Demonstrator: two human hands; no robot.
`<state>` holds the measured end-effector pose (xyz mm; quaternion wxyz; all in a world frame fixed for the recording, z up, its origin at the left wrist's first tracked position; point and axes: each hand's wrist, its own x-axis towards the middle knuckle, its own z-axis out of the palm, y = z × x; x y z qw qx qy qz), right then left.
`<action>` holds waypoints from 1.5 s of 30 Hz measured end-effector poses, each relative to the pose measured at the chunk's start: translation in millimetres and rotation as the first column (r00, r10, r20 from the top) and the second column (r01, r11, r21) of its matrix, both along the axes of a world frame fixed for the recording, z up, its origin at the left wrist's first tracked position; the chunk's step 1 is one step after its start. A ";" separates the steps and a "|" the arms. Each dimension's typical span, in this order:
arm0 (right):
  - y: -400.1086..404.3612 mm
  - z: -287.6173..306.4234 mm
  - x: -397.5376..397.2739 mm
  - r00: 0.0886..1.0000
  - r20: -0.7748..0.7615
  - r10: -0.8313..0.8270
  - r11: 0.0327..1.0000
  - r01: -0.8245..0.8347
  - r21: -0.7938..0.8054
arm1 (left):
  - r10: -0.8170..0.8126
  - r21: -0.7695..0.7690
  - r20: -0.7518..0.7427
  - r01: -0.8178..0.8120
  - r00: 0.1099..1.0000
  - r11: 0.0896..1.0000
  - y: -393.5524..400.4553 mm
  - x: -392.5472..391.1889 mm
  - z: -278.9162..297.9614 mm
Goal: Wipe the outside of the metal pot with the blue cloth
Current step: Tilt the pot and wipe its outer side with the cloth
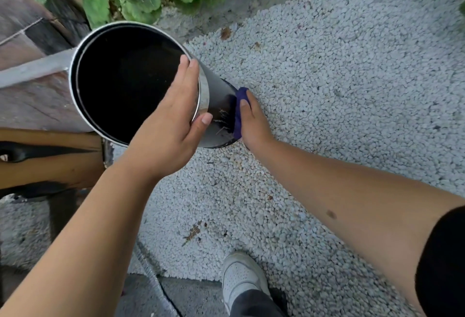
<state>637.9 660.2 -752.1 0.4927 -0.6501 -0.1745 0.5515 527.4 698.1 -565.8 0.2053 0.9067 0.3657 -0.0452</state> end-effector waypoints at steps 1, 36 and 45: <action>1.1 -0.1 1.5 1.000 -0.002 -0.008 1.000 0.008 -0.002 | 0.020 -0.032 0.011 -0.020 1.000 0.999 -0.4 1.9 0.0; 18.1 -6.7 18.9 0.976 0.175 0.133 0.990 -0.138 0.016 | 0.288 0.130 0.054 -0.292 0.956 0.947 22.2 32.0 -11.6; 12.7 48.4 9.0 0.978 -0.041 -0.203 0.970 0.206 0.131 | 0.554 0.036 0.157 -0.566 0.817 0.824 26.0 66.0 -16.1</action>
